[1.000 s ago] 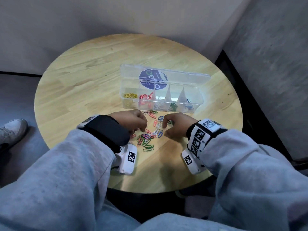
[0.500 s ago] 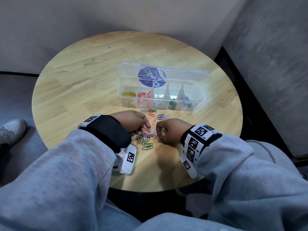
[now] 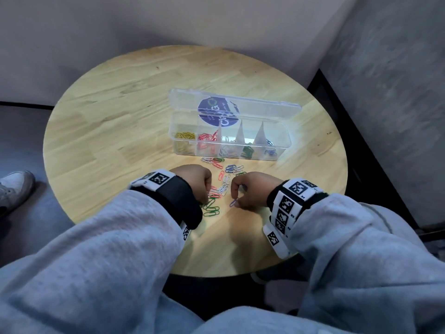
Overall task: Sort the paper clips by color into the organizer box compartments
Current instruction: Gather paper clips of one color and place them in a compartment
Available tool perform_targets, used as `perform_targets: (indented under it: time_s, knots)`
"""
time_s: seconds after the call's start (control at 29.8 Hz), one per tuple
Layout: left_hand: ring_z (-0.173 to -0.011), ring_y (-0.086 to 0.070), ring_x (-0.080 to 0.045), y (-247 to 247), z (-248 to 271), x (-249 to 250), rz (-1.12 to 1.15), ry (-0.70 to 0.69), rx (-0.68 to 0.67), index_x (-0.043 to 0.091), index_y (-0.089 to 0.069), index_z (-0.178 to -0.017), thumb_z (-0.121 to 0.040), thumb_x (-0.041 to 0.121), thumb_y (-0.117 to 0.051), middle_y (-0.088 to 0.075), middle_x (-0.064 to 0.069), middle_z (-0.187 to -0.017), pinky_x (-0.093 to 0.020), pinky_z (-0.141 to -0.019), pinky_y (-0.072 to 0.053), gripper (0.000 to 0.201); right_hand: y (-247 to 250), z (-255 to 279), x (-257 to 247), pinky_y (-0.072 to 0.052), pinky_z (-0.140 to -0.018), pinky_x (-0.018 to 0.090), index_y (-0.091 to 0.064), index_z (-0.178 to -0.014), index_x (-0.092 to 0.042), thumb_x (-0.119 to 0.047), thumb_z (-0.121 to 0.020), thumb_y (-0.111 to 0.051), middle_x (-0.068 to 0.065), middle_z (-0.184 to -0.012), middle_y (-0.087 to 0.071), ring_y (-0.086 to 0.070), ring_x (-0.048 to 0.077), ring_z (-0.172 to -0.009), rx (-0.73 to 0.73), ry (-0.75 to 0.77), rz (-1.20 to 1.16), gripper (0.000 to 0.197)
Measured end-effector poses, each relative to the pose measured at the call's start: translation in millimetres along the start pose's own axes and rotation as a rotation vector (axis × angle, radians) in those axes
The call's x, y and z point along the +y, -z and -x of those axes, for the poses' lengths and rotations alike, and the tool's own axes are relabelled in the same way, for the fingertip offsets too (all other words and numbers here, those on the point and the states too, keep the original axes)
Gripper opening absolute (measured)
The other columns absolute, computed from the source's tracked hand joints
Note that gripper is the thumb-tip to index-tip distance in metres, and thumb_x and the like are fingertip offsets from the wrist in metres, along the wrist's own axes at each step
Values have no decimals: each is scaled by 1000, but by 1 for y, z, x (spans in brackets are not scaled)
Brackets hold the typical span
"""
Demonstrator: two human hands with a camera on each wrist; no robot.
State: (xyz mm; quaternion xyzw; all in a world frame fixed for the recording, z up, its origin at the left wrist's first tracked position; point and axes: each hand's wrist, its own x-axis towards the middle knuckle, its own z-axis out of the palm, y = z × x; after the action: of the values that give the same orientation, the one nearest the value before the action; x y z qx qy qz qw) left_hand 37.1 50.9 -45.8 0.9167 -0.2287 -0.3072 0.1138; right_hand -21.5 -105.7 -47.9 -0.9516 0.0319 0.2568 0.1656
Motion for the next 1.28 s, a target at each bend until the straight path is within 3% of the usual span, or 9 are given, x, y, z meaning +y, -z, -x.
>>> perform_targets:
  time_s: [0.2,0.34,0.44,0.54,0.64,0.74,0.97,1.14,1.28]
  knots:
    - [-72,-54,-16,0,-1,-5,18,-5,6,20,-60,-76,-77,12,-67,-55,9,-65,-19,-50,-34,10,-5,-1,0,-50,-70,28,-66,-84,-16,-14,-79,-58,-2,-80,-59,-55,17,-78,-15,-27,12,10]
    - [-71,-54,-16,7,-2,-11,60,16,7,20,-59,-70,-79,17,-70,-57,7,-65,-20,-54,-38,15,-3,0,5,-43,-66,25,-60,-76,-19,-17,-79,-61,-9,-67,-51,-49,13,-70,-20,-52,-84,4]
    - [-77,-59,-18,11,-1,-19,85,62,41,20,-62,-73,-75,13,-69,-64,4,-74,-22,-64,-44,10,3,0,7,-40,-62,25,-55,-68,-21,-18,-81,-60,-7,-66,-54,-49,13,-65,-20,-105,-241,14]
    - [-79,-61,-16,10,2,-21,87,74,41,23,-64,-77,-70,15,-71,-68,5,-85,-21,-60,-42,12,9,-2,7,-40,-57,23,-51,-62,-20,-15,-85,-52,0,-71,-57,-47,11,-55,-27,-157,-408,24]
    - [-75,-59,-14,6,3,-16,74,55,15,22,-62,-77,-70,16,-73,-67,7,-78,-20,-55,-39,14,10,-3,6,-33,-44,20,-45,-60,-16,-6,-87,-46,5,-61,-50,-42,13,-43,-27,-192,-690,29]
    - [-70,-55,-13,5,1,-15,46,38,16,22,-57,-70,-74,17,-72,-62,8,-69,-20,-53,-36,16,10,-4,8,-29,-47,26,-41,-62,-14,-1,-88,-42,13,-64,-49,-41,19,-51,-58,-205,-841,29]
    - [-70,-53,-15,8,2,-15,34,5,28,21,-59,-70,-80,19,-66,-56,9,-64,-20,-54,-37,13,8,-4,11,-26,-47,25,-34,-63,-11,5,-90,-38,15,-67,-47,-37,17,-51,-75,-228,-976,32]
    - [-55,-41,-11,24,6,-18,215,-1,26,19,-51,-65,-82,18,-64,-48,6,-59,-22,-53,-32,21,7,-6,14,-30,-40,20,-42,-72,-10,9,-91,-36,12,-65,-46,-40,15,-43,-31,-247,-1179,27]
    - [-52,-34,-16,33,6,-17,689,66,-21,14,-44,-64,-87,8,-49,-44,-5,-64,-21,-47,-27,25,12,-6,13,-33,-38,16,-55,-82,-4,5,-92,-28,7,-57,-45,-42,13,-47,-10,-274,-1368,30]
